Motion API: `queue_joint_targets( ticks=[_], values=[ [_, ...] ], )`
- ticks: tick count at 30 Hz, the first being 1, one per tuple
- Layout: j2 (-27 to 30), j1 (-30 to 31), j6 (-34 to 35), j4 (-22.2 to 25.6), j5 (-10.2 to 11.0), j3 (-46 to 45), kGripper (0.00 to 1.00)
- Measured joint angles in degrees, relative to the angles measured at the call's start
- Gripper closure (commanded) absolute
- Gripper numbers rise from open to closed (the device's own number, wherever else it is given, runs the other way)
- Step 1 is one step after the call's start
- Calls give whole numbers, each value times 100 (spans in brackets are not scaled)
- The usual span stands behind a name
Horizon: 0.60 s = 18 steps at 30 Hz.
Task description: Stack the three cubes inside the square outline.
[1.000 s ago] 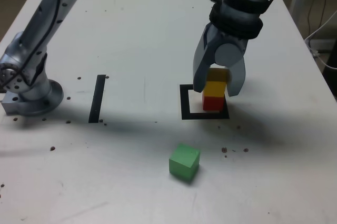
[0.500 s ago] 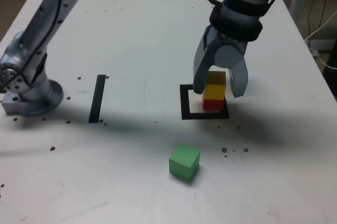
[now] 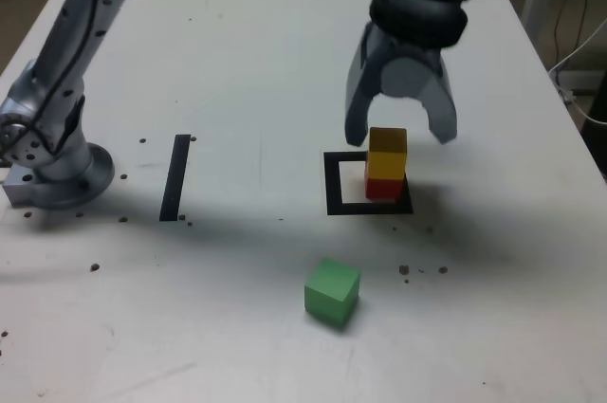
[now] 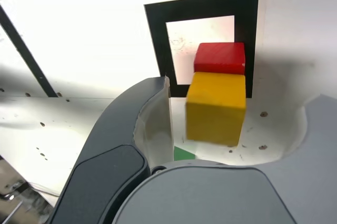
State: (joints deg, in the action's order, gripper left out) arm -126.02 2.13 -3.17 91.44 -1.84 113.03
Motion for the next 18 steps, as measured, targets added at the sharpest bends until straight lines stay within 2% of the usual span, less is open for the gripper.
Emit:
queue_joint_targets(
  ticks=[7, 14, 18],
  values=[
    [500, 499, 224, 29, 187, -246, 0],
    [839, 1152, 553, 32, 171, -668, 0],
    [984, 1678, 773, 20, 91, -846, 1]
  ],
)
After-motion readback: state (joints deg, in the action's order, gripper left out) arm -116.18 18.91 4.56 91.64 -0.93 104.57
